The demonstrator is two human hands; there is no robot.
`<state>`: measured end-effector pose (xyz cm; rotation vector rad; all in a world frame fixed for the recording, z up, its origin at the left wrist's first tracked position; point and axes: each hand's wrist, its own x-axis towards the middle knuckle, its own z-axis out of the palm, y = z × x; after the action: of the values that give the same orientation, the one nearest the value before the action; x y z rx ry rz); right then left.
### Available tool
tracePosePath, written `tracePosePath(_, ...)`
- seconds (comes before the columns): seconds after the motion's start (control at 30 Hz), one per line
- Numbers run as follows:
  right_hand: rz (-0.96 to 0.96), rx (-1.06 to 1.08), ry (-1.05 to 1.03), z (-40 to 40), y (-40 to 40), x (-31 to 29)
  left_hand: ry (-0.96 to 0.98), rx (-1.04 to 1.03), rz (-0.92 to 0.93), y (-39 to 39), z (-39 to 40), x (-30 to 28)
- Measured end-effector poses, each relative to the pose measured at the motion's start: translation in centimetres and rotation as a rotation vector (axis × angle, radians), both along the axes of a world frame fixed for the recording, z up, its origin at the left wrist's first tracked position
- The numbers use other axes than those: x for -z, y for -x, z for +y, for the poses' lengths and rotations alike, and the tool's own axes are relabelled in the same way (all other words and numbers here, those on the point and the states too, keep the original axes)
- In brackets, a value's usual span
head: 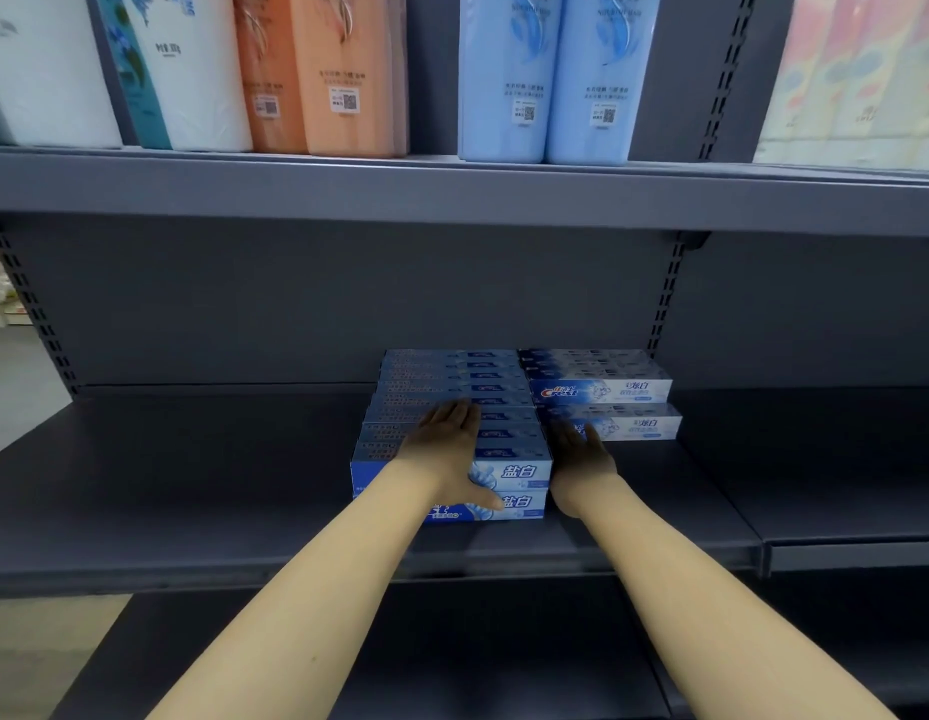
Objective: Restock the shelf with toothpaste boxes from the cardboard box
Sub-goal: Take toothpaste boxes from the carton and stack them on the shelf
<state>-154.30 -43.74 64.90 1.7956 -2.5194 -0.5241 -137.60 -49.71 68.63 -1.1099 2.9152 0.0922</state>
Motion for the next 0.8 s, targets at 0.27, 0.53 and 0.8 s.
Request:
tracePosePath(0.27, -0.029, -0.015, 0.01, 0.04, 0.22, 0.11, -0.005, 0.002, 0.006, 0.0, -0.04, 0.09)
tracePosePath(0.53, -0.01, -0.032, -0.001, 0.06, -0.18, -0.3, -0.004, 0.003, 0.008, 0.04, -0.19, 0.24)
tracePosePath(0.8, -0.036, -0.079, 0.026, 0.46, 0.03, -0.61, 0.01, 0.012, 0.014, 0.08, -0.26, 0.35)
